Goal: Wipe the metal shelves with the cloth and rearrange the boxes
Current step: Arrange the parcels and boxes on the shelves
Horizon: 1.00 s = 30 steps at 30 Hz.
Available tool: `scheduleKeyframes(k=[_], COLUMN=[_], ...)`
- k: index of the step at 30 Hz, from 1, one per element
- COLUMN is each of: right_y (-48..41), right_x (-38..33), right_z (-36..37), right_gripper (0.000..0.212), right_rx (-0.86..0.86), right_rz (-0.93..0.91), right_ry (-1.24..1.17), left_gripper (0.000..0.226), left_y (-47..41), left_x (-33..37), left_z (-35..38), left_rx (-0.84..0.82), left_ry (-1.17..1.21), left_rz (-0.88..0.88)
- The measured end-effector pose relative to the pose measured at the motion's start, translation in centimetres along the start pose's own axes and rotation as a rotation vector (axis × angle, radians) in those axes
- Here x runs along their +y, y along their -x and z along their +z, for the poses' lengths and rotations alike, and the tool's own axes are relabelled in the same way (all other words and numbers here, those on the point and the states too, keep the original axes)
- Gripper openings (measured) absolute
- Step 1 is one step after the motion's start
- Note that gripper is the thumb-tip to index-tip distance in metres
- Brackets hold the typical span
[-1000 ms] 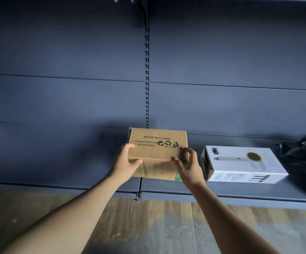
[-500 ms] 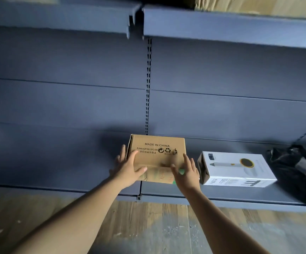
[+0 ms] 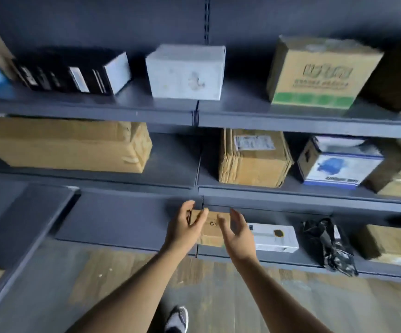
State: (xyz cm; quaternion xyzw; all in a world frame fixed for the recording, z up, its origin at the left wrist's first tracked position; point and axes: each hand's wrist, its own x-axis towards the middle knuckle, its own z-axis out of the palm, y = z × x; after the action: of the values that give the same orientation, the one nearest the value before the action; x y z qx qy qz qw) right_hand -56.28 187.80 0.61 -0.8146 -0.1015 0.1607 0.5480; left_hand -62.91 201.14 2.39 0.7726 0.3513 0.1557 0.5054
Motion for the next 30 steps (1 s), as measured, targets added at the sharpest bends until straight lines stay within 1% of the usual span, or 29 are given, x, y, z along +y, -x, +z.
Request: scheduleKeyframes(k=[1,4,8,10,12,14,16,17,18,21,23,28,30], right_y=[0.8,2.2,3.8,4.4,5.2,6.1,7.0,7.1,7.1,6.2,5.2,1.2,-0.7], right_x=[-3.0,-14.6,-28.7,-34.6,-39.6,-43.6,-46.3,-47.2,-47.7,-48.9,-49.9,-54.2,-56.3], right_z=[-1.3,-6.1,-11.3,-13.3,-14.8,-15.6,-15.7,-15.5,-15.1,-13.6,-12.4,-8.2,-6.1], right_gripper=[0.061,0.051,0.055,0.06,0.063,0.054,0.044,0.044,0.046,0.055,0.055,0.052,0.052], right_rx=[0.012,0.045,0.1,0.121,0.161,0.179,0.169,0.162,0.152,0.154,0.182,0.236,0.24], right_rz=[-0.042,-0.226,-0.46,-0.579,-0.693,-0.763,-0.812,-0.823,-0.827,-0.829,-0.841,-0.851,-0.852], right_ry=[-0.014,-0.067,-0.17,-0.24,-0.26,-0.269,-0.279,-0.284,-0.28,-0.245,-0.24,-0.231,-0.19], left_gripper=[0.043,0.042,0.039,0.044,0.05,0.051,0.05,0.05,0.05,0.038,0.036,0.038,0.045], left_y=[0.8,1.7,2.7,3.6,4.3,4.8,4.8,4.6,4.3,2.4,0.2,-7.2,-10.2], left_x=[2.9,14.2,27.3,32.6,36.7,39.6,41.2,41.6,41.7,41.2,40.5,39.6,39.8], left_z=[-1.1,-5.6,-11.9,-15.0,-17.7,-20.1,-22.4,-23.3,-24.2,-26.8,-28.8,-35.5,-38.3], left_rx=[0.016,0.077,0.15,0.175,0.214,0.248,0.283,0.292,0.298,0.326,0.34,0.398,0.439], left_ry=[0.039,0.132,0.209,0.234,0.257,0.266,0.269,0.272,0.27,0.258,0.266,0.272,0.267], left_rz=[0.029,0.204,0.468,0.569,0.669,0.753,0.808,0.815,0.813,0.794,0.787,0.789,0.792])
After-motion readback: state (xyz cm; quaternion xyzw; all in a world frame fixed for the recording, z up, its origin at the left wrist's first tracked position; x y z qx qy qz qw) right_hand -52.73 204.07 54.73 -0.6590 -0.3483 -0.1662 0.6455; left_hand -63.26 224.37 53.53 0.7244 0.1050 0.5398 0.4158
